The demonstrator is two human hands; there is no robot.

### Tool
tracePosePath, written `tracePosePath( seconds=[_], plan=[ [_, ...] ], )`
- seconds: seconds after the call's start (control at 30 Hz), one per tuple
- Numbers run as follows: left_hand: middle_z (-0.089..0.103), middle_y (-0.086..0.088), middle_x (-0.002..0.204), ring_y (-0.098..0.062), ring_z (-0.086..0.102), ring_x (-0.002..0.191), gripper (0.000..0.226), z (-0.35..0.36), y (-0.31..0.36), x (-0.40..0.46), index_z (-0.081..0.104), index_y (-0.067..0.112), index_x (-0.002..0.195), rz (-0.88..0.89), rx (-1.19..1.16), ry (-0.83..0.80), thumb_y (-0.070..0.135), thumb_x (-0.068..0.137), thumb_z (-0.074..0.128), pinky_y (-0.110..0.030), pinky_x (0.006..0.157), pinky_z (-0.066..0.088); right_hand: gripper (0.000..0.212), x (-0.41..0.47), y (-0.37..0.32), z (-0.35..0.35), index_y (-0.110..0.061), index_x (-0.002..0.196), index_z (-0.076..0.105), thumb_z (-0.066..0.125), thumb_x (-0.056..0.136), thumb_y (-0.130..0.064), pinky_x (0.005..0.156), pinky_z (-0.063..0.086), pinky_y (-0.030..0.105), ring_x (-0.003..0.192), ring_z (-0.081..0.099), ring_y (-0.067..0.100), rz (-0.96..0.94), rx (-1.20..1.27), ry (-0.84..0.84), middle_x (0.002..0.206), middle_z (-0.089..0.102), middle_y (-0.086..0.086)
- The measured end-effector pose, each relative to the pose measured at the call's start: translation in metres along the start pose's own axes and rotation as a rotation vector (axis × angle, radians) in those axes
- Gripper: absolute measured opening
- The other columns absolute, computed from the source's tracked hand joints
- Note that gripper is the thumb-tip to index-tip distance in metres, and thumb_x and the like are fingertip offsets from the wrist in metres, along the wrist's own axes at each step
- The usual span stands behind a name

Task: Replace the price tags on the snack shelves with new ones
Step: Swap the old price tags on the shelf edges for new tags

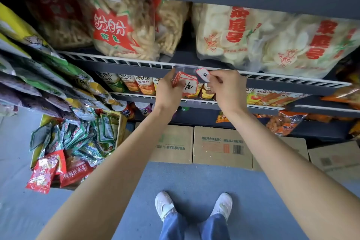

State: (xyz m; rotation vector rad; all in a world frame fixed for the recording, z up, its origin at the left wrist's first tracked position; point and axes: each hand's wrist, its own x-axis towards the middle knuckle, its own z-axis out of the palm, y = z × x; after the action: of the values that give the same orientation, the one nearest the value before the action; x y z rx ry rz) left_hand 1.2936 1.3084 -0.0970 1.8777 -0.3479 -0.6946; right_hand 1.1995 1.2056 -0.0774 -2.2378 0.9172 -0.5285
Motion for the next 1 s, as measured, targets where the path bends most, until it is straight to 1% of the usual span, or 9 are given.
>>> tracePosePath(
  seconds=[0.07,0.13,0.3,0.43,0.57,0.67,0.77,0.87,1.0],
  plan=[
    [0.06,0.012,0.112,0.01,0.04,0.053,0.05,0.0,-0.002,-0.002,0.034,0.013,0.144,0.019,0.034,0.007,0.009,0.096,0.048,0.001,0.049,0.033,0.018,0.0,-0.002,-0.002,0.001,0.084,0.071,0.057,0.089,-0.009,0.069,0.05,0.043,0.074,0.064,0.031,-0.023,-0.016,0.002,0.076,0.07,0.016],
    [0.063,0.002,0.119,0.01,0.041,0.049,0.048,-0.004,-0.002,-0.002,0.038,0.014,0.142,0.042,0.105,0.023,0.009,0.095,0.047,0.002,0.047,0.033,0.017,0.0,-0.005,-0.003,-0.003,0.084,0.073,0.059,0.089,-0.013,0.067,0.048,0.041,0.071,0.063,0.03,-0.061,-0.046,0.007,0.076,0.071,0.012],
    [0.063,-0.005,0.102,-0.015,0.055,0.073,0.039,-0.021,-0.002,-0.002,0.051,0.015,0.132,0.087,0.291,0.007,0.007,0.093,0.046,-0.012,0.054,0.035,0.019,0.007,-0.009,-0.002,-0.002,0.087,0.071,0.054,0.091,-0.011,0.065,0.05,0.043,0.071,0.065,0.029,-0.08,-0.067,-0.006,0.077,0.07,0.012],
    [0.054,-0.001,0.072,-0.007,0.046,0.057,0.041,-0.03,-0.006,-0.001,0.049,0.017,0.13,0.125,0.449,-0.075,0.002,0.092,0.043,-0.013,0.05,0.034,0.021,0.009,-0.016,0.002,0.0,0.093,0.07,0.049,0.091,-0.002,0.067,0.051,0.045,0.071,0.063,0.032,-0.208,-0.17,-0.027,0.077,0.068,0.019],
    [0.049,0.001,0.063,-0.009,0.045,0.054,0.048,-0.039,-0.005,0.003,0.047,0.02,0.133,0.157,0.546,-0.114,-0.002,0.09,0.041,-0.014,0.05,0.035,0.021,0.02,-0.016,0.019,-0.004,0.093,0.07,0.054,0.083,0.004,0.065,0.054,0.044,0.073,0.064,0.036,-0.34,-0.36,-0.035,0.08,0.068,0.02],
    [0.052,-0.001,0.07,-0.01,0.045,0.052,0.051,-0.041,-0.003,0.001,0.045,0.021,0.135,0.158,0.553,-0.145,-0.002,0.09,0.041,-0.014,0.054,0.033,0.025,0.023,-0.018,0.029,-0.007,0.095,0.07,0.058,0.079,0.007,0.062,0.055,0.043,0.073,0.065,0.035,-0.362,-0.44,-0.042,0.08,0.069,0.016],
    [0.063,-0.011,0.093,-0.016,0.05,0.061,0.051,-0.043,-0.001,0.001,0.044,0.021,0.136,0.162,0.564,-0.155,-0.001,0.09,0.042,-0.014,0.058,0.033,0.021,0.024,-0.023,0.031,-0.009,0.092,0.07,0.06,0.08,0.004,0.056,0.054,0.04,0.069,0.064,0.034,-0.346,-0.479,0.007,0.078,0.068,0.013],
    [0.066,-0.015,0.102,-0.02,0.05,0.072,0.05,-0.043,0.0,0.002,0.045,0.021,0.135,0.157,0.566,-0.149,0.0,0.09,0.042,-0.02,0.065,0.035,0.016,0.023,-0.023,0.031,-0.009,0.093,0.07,0.059,0.085,-0.002,0.062,0.054,0.042,0.077,0.064,0.033,-0.308,-0.423,-0.014,0.087,0.068,0.013],
    [0.065,-0.013,0.111,-0.02,0.05,0.073,0.049,-0.043,0.0,0.001,0.045,0.02,0.134,0.172,0.556,-0.159,0.0,0.09,0.042,-0.024,0.067,0.038,0.02,0.021,-0.015,0.033,-0.008,0.105,0.07,0.057,0.091,-0.013,0.071,0.051,0.037,0.088,0.057,0.026,-0.253,-0.33,-0.053,0.104,0.055,0.011]
  ],
)
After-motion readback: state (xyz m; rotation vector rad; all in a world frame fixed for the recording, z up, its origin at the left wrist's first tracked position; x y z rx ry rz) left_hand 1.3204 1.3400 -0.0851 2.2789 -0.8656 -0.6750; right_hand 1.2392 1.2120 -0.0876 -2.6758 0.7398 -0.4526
